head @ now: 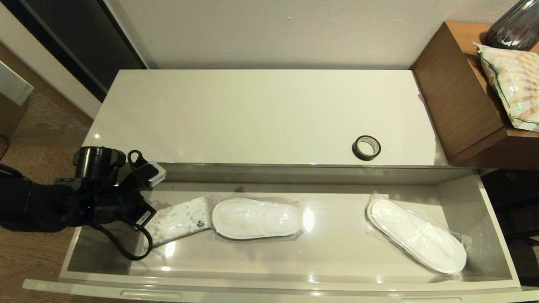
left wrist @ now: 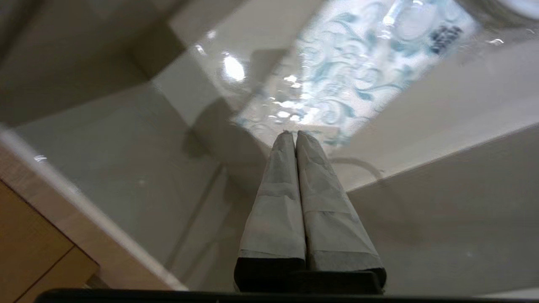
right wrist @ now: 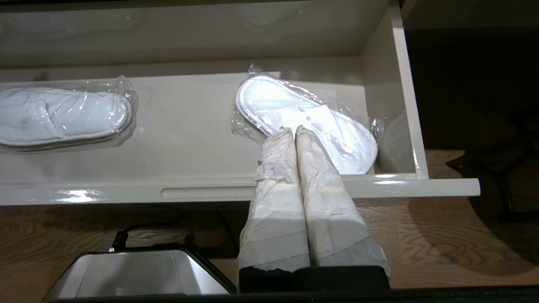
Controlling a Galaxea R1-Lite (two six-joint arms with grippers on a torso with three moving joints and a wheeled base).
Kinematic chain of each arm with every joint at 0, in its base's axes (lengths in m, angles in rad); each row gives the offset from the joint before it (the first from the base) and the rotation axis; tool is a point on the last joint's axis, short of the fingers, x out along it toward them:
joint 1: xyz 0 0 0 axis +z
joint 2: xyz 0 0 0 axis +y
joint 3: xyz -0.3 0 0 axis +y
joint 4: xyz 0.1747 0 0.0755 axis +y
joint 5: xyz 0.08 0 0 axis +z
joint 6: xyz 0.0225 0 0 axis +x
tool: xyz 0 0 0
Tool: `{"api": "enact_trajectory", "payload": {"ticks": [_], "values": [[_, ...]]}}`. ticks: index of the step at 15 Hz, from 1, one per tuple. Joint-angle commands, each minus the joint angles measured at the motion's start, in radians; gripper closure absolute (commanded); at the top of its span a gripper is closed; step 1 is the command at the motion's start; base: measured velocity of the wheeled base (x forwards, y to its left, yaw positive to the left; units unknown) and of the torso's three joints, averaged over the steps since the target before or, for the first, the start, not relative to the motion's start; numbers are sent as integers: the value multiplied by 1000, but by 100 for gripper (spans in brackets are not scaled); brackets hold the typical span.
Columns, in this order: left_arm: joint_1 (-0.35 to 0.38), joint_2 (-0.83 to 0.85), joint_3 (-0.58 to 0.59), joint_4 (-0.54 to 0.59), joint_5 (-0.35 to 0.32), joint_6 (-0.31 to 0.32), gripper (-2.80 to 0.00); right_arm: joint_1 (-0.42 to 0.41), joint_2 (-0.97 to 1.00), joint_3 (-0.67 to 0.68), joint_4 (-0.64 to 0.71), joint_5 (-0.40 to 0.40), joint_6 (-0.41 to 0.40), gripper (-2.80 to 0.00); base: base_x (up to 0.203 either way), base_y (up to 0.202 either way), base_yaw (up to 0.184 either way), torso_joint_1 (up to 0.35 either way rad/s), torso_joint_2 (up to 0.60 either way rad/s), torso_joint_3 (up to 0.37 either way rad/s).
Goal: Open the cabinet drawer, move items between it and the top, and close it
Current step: Take out the tissue from the drawer
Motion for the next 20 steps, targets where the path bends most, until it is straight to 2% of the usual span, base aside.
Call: {"api": "enact_trajectory", "payload": {"ticks": [1, 5, 7, 11, 14, 17, 20], "values": [[-41, 22, 6, -3, 50, 3, 0, 0, 2, 0, -1, -1, 0, 0, 0, 0, 0, 0, 0, 0], [-116, 92, -26, -5, 71, -23, 0, 0, 2, 0, -1, -1, 0, 0, 0, 0, 0, 0, 0, 0], [-130, 145, -52, -9, 76, -24, 0, 0, 2, 0, -1, -1, 0, 0, 0, 0, 0, 0, 0, 0], [-133, 231, -77, -108, 74, -14, 0, 0, 2, 0, -1, 1, 0, 0, 0, 0, 0, 0, 0, 0], [-133, 225, -78, -114, 78, -1, 0, 0, 2, 0, -1, -1, 0, 0, 0, 0, 0, 0, 0, 0], [-127, 231, -71, -116, 138, 21, 0, 0, 2, 0, -1, -1, 0, 0, 0, 0, 0, 0, 0, 0], [-108, 263, -82, -116, 137, 29, 0, 0, 2, 0, -1, -1, 0, 0, 0, 0, 0, 0, 0, 0]]}}
